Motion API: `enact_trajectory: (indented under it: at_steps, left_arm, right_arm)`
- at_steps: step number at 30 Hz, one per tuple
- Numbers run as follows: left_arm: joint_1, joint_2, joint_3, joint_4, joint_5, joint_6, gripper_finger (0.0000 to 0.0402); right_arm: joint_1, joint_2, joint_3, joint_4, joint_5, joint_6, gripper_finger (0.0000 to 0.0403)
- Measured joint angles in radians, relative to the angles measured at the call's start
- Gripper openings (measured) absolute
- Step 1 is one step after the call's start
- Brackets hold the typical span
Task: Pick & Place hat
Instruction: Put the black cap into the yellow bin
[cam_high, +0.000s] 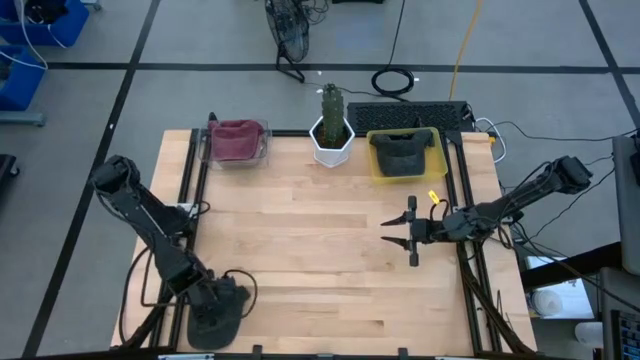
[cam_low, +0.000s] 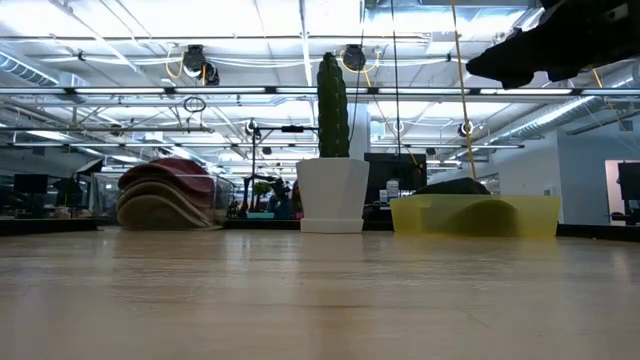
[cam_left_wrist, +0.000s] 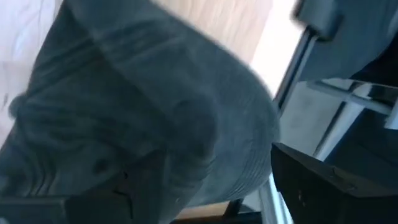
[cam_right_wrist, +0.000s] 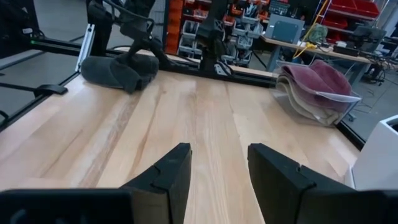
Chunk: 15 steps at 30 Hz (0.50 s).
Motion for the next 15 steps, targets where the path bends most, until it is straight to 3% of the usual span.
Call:
enact_trajectory:
  at_steps: [8, 15]
  left_arm:
    - [-0.066, 0.033, 0.0, -0.006, -0.112, -0.042, 0.026]
    - [-0.064, 0.165, 0.004, 0.0, -0.026, 0.005, 0.026]
  right_arm:
    - [0.0, 0.0, 0.0, -0.009, 0.0, 0.002, 0.0144]
    - [0.0, 0.0, 0.0, -0.012, 0.0, 0.002, 0.0144]
